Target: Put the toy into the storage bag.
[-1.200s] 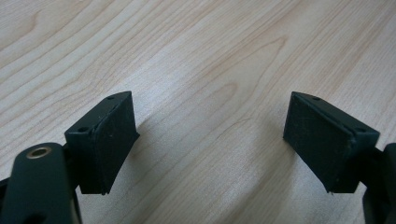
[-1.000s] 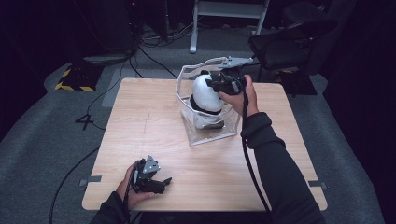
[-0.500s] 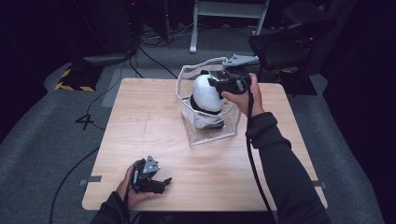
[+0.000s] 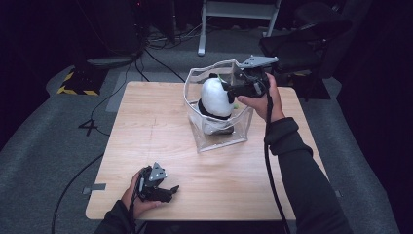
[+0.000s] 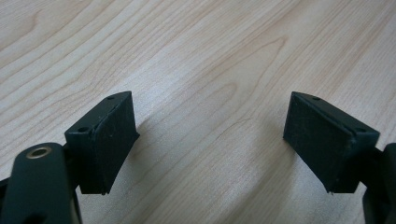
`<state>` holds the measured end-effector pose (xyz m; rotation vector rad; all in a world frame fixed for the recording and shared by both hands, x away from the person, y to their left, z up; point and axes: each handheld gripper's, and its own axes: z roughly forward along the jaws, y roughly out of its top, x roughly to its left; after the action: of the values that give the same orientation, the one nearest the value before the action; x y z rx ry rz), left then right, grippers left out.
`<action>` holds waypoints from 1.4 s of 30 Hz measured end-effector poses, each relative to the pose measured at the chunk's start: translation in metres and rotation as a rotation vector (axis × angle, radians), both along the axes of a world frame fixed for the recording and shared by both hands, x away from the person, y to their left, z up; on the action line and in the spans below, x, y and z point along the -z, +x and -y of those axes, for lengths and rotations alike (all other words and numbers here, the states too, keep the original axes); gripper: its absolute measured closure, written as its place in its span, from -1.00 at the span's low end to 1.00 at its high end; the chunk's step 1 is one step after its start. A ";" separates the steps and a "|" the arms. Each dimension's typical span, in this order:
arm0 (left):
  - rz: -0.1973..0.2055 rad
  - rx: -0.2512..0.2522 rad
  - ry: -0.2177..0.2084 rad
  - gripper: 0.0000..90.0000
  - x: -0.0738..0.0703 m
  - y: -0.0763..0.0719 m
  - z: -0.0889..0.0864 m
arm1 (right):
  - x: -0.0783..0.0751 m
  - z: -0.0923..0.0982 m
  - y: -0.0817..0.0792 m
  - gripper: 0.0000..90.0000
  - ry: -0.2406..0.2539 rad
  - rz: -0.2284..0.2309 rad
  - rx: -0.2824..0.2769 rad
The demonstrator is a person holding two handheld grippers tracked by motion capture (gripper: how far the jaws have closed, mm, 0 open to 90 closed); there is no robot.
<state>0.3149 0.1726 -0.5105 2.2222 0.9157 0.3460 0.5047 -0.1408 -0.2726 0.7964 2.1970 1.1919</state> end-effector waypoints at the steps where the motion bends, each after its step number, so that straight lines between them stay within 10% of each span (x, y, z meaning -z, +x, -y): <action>1: 0.000 0.000 0.000 -0.62 0.000 0.000 0.000 | 0.000 0.001 0.000 -0.22 -0.003 0.000 0.000; 13: 0.000 0.000 0.000 -0.62 0.000 0.000 0.000 | -0.003 0.013 -0.008 -0.55 0.002 0.035 0.025; 42: -0.001 0.001 0.001 -0.62 0.000 0.000 0.000 | 0.008 0.051 -0.026 -0.52 -0.036 0.034 0.069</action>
<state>0.3150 0.1727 -0.5103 2.2246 0.9149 0.3446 0.4786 -0.1920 -0.2803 0.8247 2.1403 1.1219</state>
